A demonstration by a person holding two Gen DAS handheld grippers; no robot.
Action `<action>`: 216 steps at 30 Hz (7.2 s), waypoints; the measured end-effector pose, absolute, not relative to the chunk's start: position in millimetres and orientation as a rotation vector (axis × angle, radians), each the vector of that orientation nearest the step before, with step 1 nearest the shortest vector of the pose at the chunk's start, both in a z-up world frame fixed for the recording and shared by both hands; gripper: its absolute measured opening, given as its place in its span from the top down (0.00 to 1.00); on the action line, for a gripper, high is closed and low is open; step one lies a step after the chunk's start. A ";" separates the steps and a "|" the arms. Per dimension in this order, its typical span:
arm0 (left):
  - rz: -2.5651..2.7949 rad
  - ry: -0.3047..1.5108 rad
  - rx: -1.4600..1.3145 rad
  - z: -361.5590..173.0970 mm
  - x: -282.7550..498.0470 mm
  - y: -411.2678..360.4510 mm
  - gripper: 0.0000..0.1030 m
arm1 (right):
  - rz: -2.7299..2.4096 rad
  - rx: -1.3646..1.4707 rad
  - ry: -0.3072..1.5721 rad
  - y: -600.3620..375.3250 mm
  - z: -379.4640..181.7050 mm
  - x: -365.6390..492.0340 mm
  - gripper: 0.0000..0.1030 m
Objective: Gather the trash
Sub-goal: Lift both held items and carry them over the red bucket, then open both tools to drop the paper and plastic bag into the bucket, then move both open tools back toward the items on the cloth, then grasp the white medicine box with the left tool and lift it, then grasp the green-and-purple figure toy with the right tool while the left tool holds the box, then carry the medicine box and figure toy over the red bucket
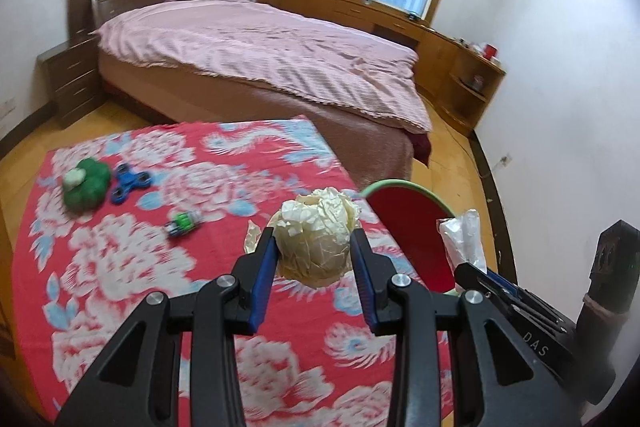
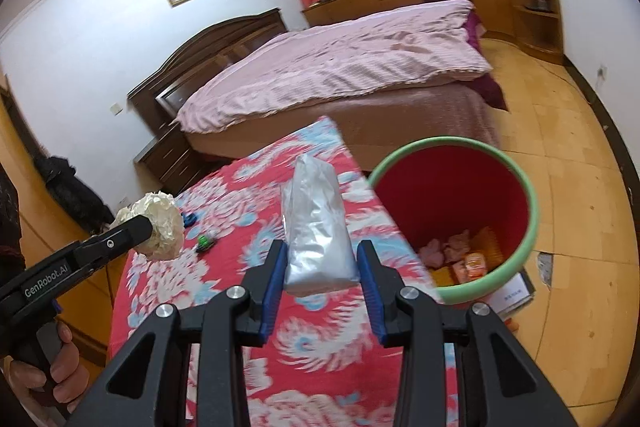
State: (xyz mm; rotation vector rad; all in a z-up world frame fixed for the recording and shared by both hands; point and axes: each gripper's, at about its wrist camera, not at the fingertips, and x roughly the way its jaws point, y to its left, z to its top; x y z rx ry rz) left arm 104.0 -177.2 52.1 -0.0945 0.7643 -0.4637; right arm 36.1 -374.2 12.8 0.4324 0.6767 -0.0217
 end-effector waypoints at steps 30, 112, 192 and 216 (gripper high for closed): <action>-0.653 0.904 0.061 -27.8 178.3 -349.9 0.64 | -0.220 0.582 0.776 -500.5 -71.5 62.3 0.62; -0.188 0.857 -0.064 -7.7 -7.9 -18.7 0.53 | 0.122 0.377 0.766 -308.3 -3.4 -25.6 0.30; 0.123 0.811 -0.185 -66.8 170.1 33.4 0.49 | 0.155 0.093 0.901 -168.6 -53.9 191.2 0.31; 0.097 0.825 -0.183 -81.2 172.8 27.9 0.49 | 0.139 -0.024 0.890 -137.1 -74.5 231.0 0.52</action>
